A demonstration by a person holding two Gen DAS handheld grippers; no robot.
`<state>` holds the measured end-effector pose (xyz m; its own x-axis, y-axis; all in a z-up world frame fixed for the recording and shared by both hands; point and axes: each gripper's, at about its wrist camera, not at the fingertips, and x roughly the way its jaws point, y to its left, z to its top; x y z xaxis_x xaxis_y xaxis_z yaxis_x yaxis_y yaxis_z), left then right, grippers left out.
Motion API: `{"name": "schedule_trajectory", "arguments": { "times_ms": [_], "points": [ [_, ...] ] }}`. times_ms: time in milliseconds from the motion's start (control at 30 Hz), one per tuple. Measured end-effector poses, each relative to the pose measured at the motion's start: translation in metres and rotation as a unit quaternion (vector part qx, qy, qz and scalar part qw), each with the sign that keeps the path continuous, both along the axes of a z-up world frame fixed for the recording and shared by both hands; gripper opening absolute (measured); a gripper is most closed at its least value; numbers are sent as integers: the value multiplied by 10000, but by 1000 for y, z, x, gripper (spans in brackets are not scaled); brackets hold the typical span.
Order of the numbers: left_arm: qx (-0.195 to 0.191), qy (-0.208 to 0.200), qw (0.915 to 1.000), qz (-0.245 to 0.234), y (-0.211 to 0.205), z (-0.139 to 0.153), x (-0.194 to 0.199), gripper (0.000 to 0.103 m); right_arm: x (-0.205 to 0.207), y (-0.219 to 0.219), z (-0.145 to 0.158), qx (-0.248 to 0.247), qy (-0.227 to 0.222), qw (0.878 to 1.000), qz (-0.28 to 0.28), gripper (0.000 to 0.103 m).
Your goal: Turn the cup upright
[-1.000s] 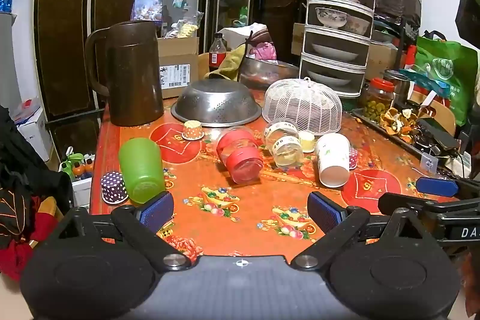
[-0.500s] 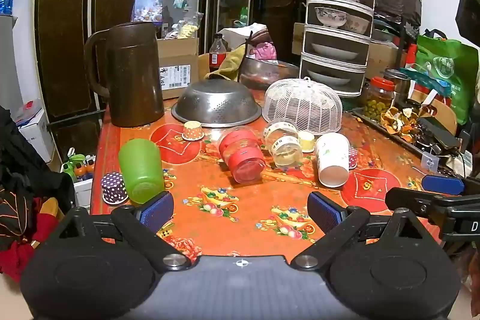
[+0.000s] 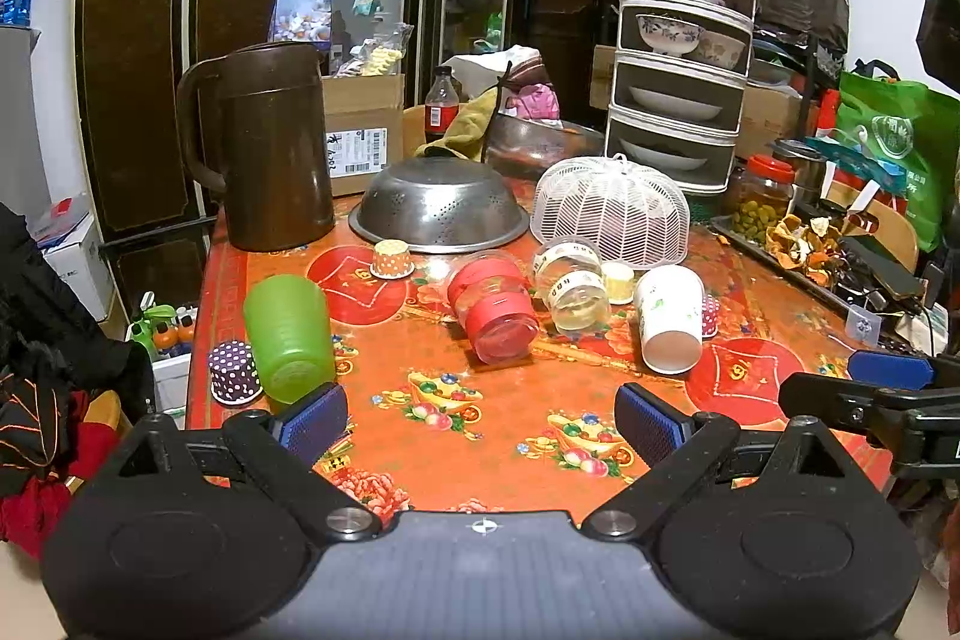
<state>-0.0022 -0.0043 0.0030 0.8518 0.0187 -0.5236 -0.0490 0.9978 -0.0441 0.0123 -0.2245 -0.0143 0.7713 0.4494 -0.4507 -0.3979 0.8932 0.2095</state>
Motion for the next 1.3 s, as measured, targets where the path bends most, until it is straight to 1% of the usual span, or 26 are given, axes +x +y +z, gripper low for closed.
{"name": "schedule_trajectory", "arguments": {
  "times_ms": [1300],
  "points": [
    [-18, 53, 10000, 7, 0, -2, -1, 97, -2, 2, 2, 24, 1, 10000, 24, 102]
  ]
}}
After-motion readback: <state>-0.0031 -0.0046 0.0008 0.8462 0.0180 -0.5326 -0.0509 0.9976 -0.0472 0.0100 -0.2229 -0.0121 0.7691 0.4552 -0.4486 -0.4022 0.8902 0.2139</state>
